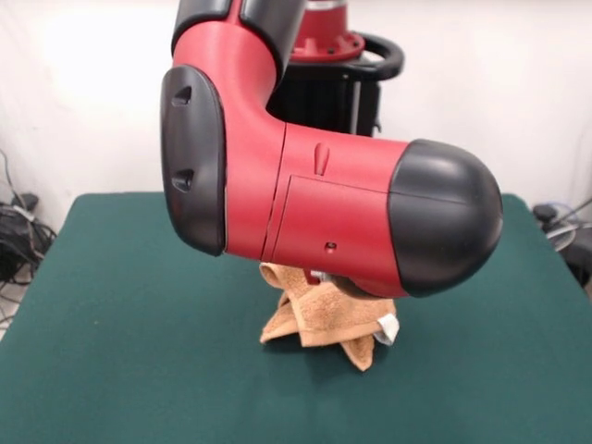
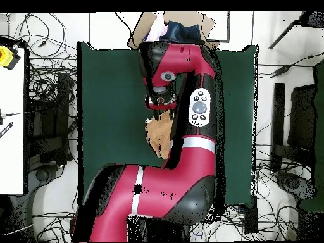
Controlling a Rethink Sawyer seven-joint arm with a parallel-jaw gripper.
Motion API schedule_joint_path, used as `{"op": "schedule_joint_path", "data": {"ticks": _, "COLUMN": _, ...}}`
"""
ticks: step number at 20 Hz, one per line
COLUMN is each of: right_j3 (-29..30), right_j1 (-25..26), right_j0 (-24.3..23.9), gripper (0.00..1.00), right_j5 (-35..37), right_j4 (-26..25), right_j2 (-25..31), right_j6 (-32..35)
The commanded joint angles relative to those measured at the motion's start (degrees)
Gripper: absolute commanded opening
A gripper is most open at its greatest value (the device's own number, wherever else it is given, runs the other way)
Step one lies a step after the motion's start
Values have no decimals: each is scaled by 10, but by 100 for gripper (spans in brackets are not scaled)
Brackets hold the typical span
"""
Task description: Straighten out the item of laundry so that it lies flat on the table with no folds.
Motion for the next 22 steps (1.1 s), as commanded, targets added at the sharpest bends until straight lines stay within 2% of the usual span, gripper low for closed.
{"op": "schedule_joint_path", "data": {"ticks": 1, "right_j3": 109, "right_j1": -7, "right_j0": -9, "gripper": 100, "right_j5": -94, "right_j4": -23, "right_j2": 16, "right_j6": -11}}
{"op": "schedule_joint_path", "data": {"ticks": 4, "right_j3": 69, "right_j1": 14, "right_j0": -4, "gripper": 100, "right_j5": -66, "right_j4": -26, "right_j2": 21, "right_j6": -10}}
{"op": "schedule_joint_path", "data": {"ticks": 7, "right_j3": 47, "right_j1": 24, "right_j0": 1, "gripper": 100, "right_j5": -30, "right_j4": -31, "right_j2": 17, "right_j6": -8}}
{"op": "schedule_joint_path", "data": {"ticks": 9, "right_j3": 47, "right_j1": 26, "right_j0": 3, "gripper": 100, "right_j5": -34, "right_j4": -33, "right_j2": 16, "right_j6": -5}}
{"op": "schedule_joint_path", "data": {"ticks": 13, "right_j3": 67, "right_j1": 22, "right_j0": -9, "gripper": 100, "right_j5": -112, "right_j4": -23, "right_j2": 28, "right_j6": -7}}
{"op": "schedule_joint_path", "data": {"ticks": 14, "right_j3": 70, "right_j1": 26, "right_j0": -14, "gripper": 100, "right_j5": -150, "right_j4": -21, "right_j2": 34, "right_j6": -6}}
{"op": "schedule_joint_path", "data": {"ticks": 22, "right_j3": 7, "right_j1": 106, "right_j0": -21, "gripper": 100, "right_j5": -233, "right_j4": -54, "right_j2": 22, "right_j6": -12}}
